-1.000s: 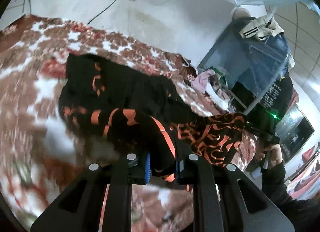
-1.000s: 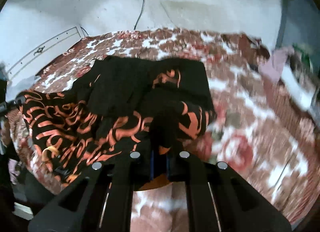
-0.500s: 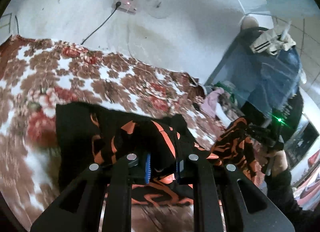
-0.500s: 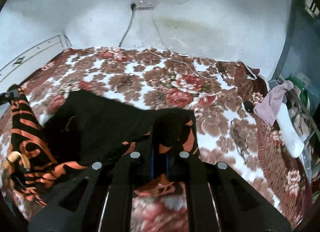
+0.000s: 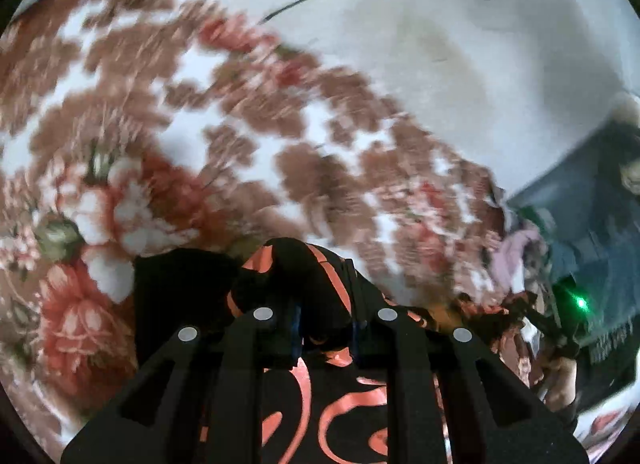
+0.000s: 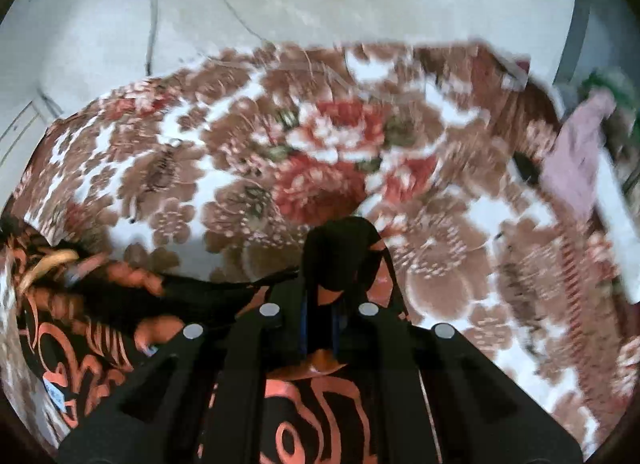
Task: Fold large clothes
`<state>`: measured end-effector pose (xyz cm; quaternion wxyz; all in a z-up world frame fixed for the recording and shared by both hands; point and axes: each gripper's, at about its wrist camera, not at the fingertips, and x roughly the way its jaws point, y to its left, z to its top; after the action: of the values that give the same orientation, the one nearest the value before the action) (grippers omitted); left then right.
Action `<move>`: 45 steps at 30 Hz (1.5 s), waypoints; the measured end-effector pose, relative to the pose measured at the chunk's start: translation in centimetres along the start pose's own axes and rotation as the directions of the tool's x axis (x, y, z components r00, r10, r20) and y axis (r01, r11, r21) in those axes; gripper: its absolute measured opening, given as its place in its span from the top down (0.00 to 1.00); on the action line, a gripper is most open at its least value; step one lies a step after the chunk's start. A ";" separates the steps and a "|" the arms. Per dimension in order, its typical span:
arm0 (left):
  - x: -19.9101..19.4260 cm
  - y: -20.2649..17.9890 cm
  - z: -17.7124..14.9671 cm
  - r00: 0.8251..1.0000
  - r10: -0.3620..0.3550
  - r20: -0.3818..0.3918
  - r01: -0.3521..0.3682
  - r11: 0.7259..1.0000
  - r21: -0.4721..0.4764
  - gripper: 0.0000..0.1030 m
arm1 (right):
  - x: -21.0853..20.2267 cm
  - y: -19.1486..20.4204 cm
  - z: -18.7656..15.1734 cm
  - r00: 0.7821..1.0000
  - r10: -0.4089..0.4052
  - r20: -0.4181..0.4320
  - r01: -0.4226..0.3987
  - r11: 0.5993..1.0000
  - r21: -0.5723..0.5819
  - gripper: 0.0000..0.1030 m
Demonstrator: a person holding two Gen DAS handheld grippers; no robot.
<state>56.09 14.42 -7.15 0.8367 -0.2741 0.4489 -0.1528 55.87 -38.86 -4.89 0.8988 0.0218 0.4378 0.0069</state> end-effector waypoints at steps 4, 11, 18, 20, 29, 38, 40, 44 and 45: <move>4.4 3.2 0.2 0.998 0.009 -0.069 -0.013 0.999 -0.053 0.79 | 5.0 -0.8 -0.2 0.997 -0.037 -0.065 0.036 0.999 -0.020 0.78; 3.6 3.4 0.5 0.998 -0.041 -0.053 0.040 0.999 -0.011 0.31 | 4.1 -3.4 -0.6 0.992 -0.126 0.022 0.127 0.991 -0.053 0.09; -2.2 2.7 1.4 0.986 0.125 0.113 -0.136 0.986 0.101 0.16 | 1.6 -4.1 -1.2 0.989 -0.116 0.087 0.124 0.988 -0.097 0.09; -1.9 2.6 1.2 0.975 0.191 0.116 -0.208 0.965 0.160 0.16 | 1.8 -3.6 -1.3 0.985 -0.136 0.102 0.149 0.981 -0.124 0.09; 3.5 3.0 1.0 0.960 0.256 0.116 -0.281 0.899 0.336 0.16 | 7.4 -4.7 -1.2 0.982 -0.180 0.063 0.188 0.969 -0.161 0.09; 8.3 2.3 -0.4 0.984 0.176 0.028 -0.172 0.899 0.402 0.18 | 11.3 -4.5 -0.8 0.996 -0.090 0.027 0.093 0.984 -0.154 0.10; 8.8 2.5 -0.6 0.985 0.174 0.016 -0.166 0.901 0.400 0.18 | 12.1 -4.7 -0.7 0.995 -0.104 0.006 0.104 0.986 -0.129 0.10; 8.4 2.9 -0.8 0.991 0.136 0.013 -0.130 0.909 0.396 0.23 | 11.6 -5.2 -0.4 0.992 -0.128 0.017 0.129 0.986 -0.103 0.09; 8.3 3.0 -0.7 0.991 0.131 0.014 -0.126 0.913 0.389 0.23 | 11.2 -5.6 -0.3 0.989 -0.142 0.029 0.144 0.985 -0.090 0.09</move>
<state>60.09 12.45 -14.83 0.8799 -0.0717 0.4316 -0.1851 62.53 -44.13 -14.11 0.9020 -0.0510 0.4271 -0.0376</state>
